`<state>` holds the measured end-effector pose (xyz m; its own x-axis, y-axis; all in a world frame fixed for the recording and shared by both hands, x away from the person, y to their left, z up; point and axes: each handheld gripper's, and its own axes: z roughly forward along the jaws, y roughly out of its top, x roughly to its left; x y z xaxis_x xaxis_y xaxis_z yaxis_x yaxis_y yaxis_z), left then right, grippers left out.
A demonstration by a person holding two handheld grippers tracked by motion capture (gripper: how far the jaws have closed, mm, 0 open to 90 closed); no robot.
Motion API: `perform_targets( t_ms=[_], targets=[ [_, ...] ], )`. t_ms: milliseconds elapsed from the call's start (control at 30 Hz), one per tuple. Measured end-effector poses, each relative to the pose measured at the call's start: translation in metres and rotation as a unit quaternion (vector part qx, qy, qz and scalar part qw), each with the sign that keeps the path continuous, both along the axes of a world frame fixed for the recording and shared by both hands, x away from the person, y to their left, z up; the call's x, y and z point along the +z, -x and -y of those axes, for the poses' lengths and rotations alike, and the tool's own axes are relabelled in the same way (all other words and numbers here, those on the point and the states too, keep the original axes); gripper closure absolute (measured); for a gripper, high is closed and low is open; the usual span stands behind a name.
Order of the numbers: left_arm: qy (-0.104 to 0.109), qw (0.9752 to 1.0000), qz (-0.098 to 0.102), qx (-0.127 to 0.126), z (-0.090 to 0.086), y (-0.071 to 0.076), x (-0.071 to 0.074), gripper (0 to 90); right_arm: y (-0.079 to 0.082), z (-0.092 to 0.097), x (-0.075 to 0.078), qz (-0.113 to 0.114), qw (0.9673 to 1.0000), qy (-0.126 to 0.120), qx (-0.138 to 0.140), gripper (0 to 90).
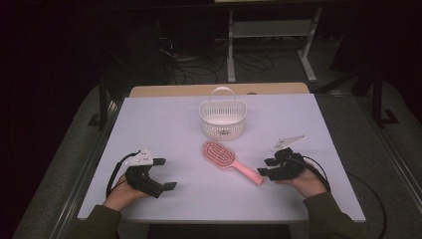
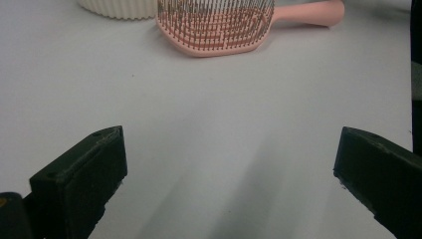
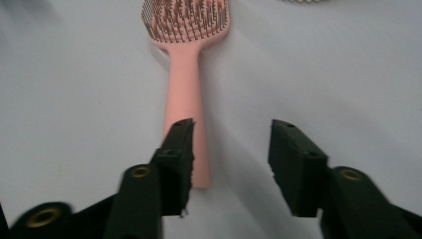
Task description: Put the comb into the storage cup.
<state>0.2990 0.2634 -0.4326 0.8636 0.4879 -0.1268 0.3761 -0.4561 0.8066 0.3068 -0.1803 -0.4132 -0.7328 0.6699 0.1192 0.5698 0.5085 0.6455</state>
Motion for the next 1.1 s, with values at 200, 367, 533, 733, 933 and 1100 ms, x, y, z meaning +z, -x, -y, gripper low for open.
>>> perform_targets(
  t_ms=[200,367,533,733,933,1100],
  targets=[
    [0.0,1.0,0.001,-0.002,0.001,0.0,0.0,0.2,0.009,0.005,-0.002,0.011,0.9997,-0.02,-0.01,31.7],
    [-0.001,1.0,0.001,-0.003,0.001,0.0,0.0,0.2,0.019,0.007,-0.01,0.032,0.9984,-0.038,-0.029,14.5],
    [-0.001,1.0,0.0,-0.004,0.001,0.001,0.0,0.2,0.024,0.006,-0.02,0.044,0.9978,-0.039,-0.032,0.0],
    [-0.001,1.0,-0.001,-0.004,0.001,0.0,-0.001,0.2,0.028,0.006,-0.022,0.051,0.9979,-0.033,-0.023,0.0],
    [0.0,1.0,-0.002,-0.003,0.001,0.001,-0.001,0.2,0.027,0.006,-0.022,0.055,0.9976,-0.036,-0.022,0.0],
    [-0.001,1.0,-0.002,-0.006,0.002,0.001,-0.001,0.2,0.027,0.008,-0.02,0.057,0.9972,-0.041,-0.024,0.0]
  ],
)
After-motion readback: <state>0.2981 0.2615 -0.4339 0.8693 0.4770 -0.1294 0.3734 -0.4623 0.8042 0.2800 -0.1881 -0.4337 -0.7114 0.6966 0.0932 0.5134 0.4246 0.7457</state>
